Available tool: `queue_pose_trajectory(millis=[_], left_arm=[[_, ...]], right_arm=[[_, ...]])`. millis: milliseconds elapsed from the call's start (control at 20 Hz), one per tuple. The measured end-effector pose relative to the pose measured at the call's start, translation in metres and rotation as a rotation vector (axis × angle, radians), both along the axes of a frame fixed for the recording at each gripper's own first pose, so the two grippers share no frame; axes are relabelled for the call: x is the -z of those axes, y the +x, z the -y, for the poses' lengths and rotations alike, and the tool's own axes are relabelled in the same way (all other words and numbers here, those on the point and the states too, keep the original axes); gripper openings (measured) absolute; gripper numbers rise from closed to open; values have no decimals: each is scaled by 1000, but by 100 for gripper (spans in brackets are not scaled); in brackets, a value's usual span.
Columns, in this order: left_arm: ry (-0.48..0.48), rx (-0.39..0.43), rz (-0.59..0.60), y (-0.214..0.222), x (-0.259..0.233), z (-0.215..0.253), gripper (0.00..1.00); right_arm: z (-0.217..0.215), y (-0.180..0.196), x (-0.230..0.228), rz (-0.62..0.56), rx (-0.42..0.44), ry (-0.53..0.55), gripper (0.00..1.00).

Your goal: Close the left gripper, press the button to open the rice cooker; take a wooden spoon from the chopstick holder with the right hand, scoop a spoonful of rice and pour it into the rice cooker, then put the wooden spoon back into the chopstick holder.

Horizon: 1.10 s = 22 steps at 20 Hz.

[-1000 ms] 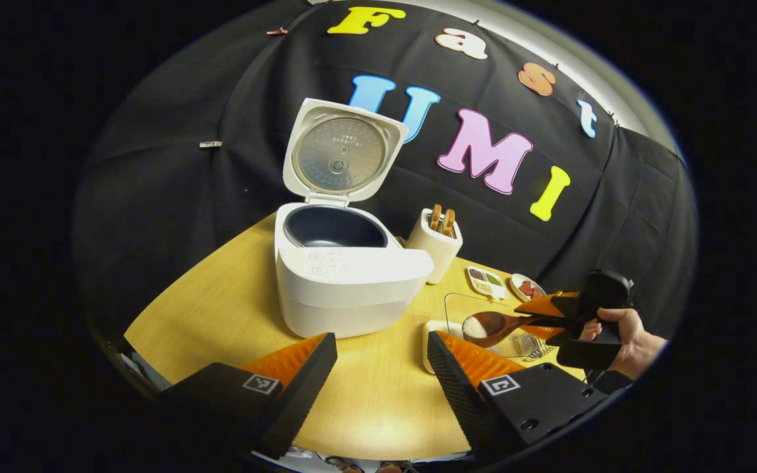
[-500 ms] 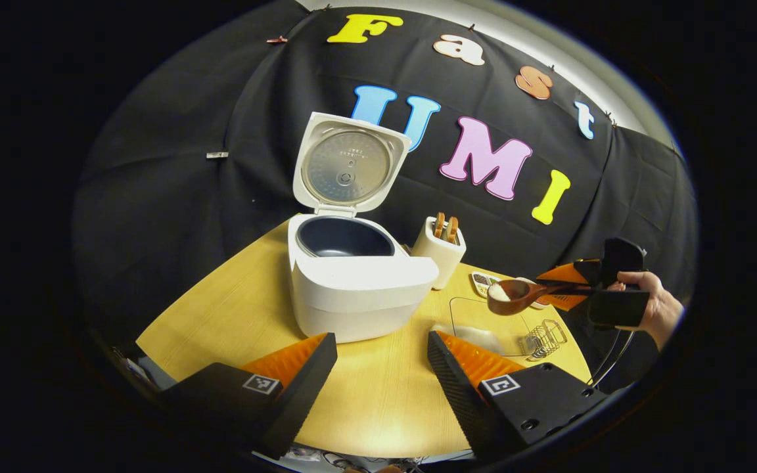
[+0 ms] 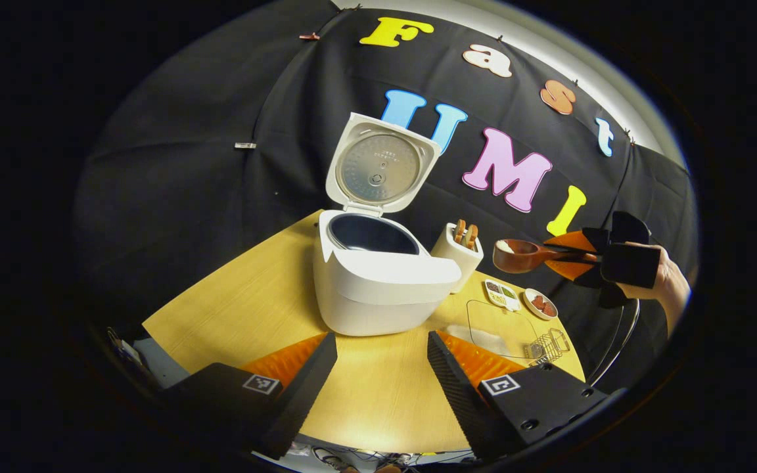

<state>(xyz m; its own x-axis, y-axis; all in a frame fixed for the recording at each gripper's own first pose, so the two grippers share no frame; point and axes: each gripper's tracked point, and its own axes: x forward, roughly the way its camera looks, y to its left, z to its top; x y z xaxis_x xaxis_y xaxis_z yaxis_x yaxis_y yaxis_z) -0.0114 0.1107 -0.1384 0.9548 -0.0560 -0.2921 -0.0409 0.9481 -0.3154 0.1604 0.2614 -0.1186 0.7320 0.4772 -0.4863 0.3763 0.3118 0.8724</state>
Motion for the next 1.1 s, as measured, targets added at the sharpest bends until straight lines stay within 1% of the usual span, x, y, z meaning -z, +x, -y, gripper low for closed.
queue_pose_trajectory(millis=[100,150,350,450,600,650,700,800,1000,1050,1100], left_arm=[[9,-20,1,-1,1,-13,98],[5,-30,4,-1,1,-19,96],[-10,-65,-1,-3,5,-42,96],[-10,-83,-12,-5,10,-54,96],[-33,-111,-30,-6,17,-68,96],[-42,-120,-34,-5,21,-72,96],[-46,-129,-38,-5,23,-77,98],[-38,-143,-56,-3,31,-85,96],[-52,-152,-78,-1,41,-96,96],[-55,-156,-81,0,43,-98,98],[-57,-165,-89,1,44,-101,96]], right_arm=[[-23,3,-3,-4,-14,23,16],[-35,5,-3,-4,-22,29,17],[-85,8,-8,2,-66,41,17],[-112,13,-7,7,-97,39,16],[-147,20,1,19,-137,8,16],[-157,24,5,27,-149,-13,16],[-166,26,11,36,-163,-45,15],[-183,29,21,65,-201,-116,15],[-205,45,28,175,-258,-266,15],[-209,51,29,208,-266,-314,15],[-212,56,30,244,-273,-368,16]])
